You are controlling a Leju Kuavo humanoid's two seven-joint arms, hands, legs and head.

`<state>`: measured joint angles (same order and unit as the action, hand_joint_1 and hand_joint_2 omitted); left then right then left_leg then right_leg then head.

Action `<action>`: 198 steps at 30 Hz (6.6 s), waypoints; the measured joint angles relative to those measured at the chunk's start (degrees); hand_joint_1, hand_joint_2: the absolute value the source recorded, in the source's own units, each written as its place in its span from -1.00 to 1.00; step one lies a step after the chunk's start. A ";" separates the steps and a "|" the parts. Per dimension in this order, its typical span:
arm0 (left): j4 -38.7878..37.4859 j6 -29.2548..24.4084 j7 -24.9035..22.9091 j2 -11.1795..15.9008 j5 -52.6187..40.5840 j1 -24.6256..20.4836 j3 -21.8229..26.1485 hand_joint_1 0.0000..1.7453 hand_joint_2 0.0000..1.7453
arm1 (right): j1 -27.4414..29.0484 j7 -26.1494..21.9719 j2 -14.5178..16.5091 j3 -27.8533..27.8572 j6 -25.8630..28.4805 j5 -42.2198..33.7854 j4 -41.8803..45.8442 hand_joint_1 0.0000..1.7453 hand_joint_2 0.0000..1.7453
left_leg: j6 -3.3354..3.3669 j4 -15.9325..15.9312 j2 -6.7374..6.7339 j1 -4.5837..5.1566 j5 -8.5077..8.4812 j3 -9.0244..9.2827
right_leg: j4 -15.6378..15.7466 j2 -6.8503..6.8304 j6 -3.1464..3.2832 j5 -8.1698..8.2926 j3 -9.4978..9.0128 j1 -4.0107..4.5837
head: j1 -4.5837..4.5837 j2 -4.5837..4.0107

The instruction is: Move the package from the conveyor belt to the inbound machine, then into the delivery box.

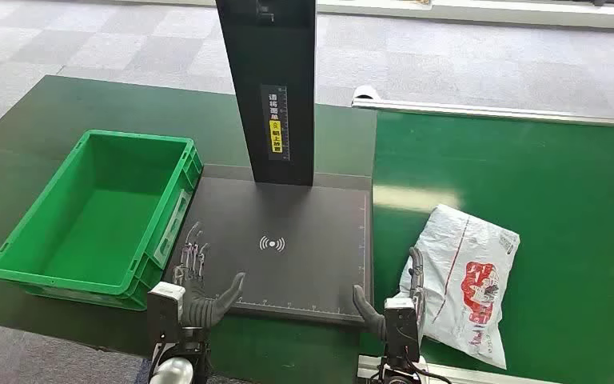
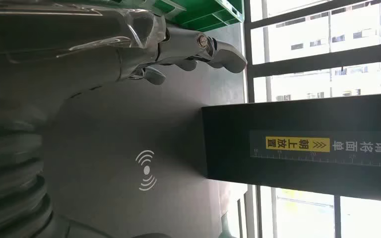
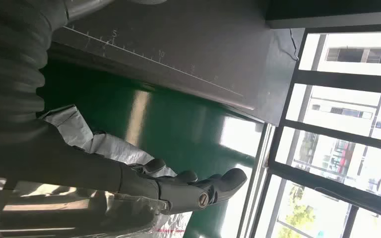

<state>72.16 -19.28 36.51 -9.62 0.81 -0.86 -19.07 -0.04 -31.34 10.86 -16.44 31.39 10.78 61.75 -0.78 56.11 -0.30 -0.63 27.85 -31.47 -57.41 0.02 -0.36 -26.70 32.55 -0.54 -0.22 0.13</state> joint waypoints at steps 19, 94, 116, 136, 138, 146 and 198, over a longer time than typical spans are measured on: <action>-0.01 -0.02 -0.01 0.00 0.00 0.00 0.01 -1.00 1.00 | 0.00 0.00 0.00 -0.02 0.00 0.00 0.00 -1.00 1.00 | 0.00 0.00 0.00 0.00 0.00 0.00 | 0.00 0.00 0.00 0.00 0.00 0.00 | 0.00 0.00; -1.74 3.13 0.26 -4.00 -3.49 -2.53 2.42 -1.00 1.00 | -18.05 21.93 -7.16 24.10 -37.52 6.26 -22.70 0.98 1.00 | 0.03 0.02 -0.38 0.05 0.01 0.37 | 0.01 0.31 -0.04 0.12 -0.28 -0.06 | 0.01 0.00; 0.84 -0.73 1.21 -3.87 -4.28 -0.07 3.71 -1.00 1.00 | -8.00 15.87 -5.65 22.87 -24.09 -5.21 1.64 1.00 1.00 | 0.16 0.05 0.57 0.05 -0.16 -0.12 | 0.01 -0.51 -0.15 0.08 -0.07 -0.06 | 0.00 0.00; 9.38 -3.09 3.59 -2.28 -5.13 3.11 5.58 -1.00 1.00 | 2.45 12.05 -5.55 19.83 -27.66 -12.10 31.46 1.00 1.00 | 0.11 -0.01 0.00 0.05 -0.12 -0.06 | 0.01 -0.03 -0.10 0.11 -0.06 -0.05 | -0.01 0.00; 10.16 -4.02 3.61 -2.04 -5.14 2.55 5.75 -1.00 1.00 | -0.37 13.63 -5.16 17.41 -32.55 -12.14 27.23 1.00 1.00 | 0.10 -0.01 -0.03 0.03 -0.15 -0.04 | 0.00 -0.01 -0.06 0.15 -0.07 -0.03 | -0.01 0.00; 11.49 -4.92 3.62 -1.18 -5.07 1.04 6.09 -1.00 1.00 | -7.12 14.23 -2.81 9.90 -35.84 -11.93 14.08 1.00 1.00 | 0.06 0.00 0.28 0.02 -0.25 -0.15 | -0.02 -0.27 -0.05 0.14 -0.01 -0.02 | 0.01 0.01; 11.48 -0.50 -2.23 -2.41 -9.49 -1.08 3.19 -1.00 1.00 | -17.84 22.70 -2.06 -3.50 -38.65 -0.72 -3.95 -1.00 1.00 | 0.06 0.02 0.19 0.03 -0.25 -0.10 | -0.01 -0.15 -0.05 0.15 0.05 -0.03 | 0.01 0.00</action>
<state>83.64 -19.77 34.28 -12.03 -8.68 -1.94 -15.88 -17.89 -8.64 8.80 -19.94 -7.26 10.05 57.80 -0.72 56.13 -0.11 -0.60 27.60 -31.57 -57.42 -0.13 -0.41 -26.55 32.59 -0.56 -0.21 0.13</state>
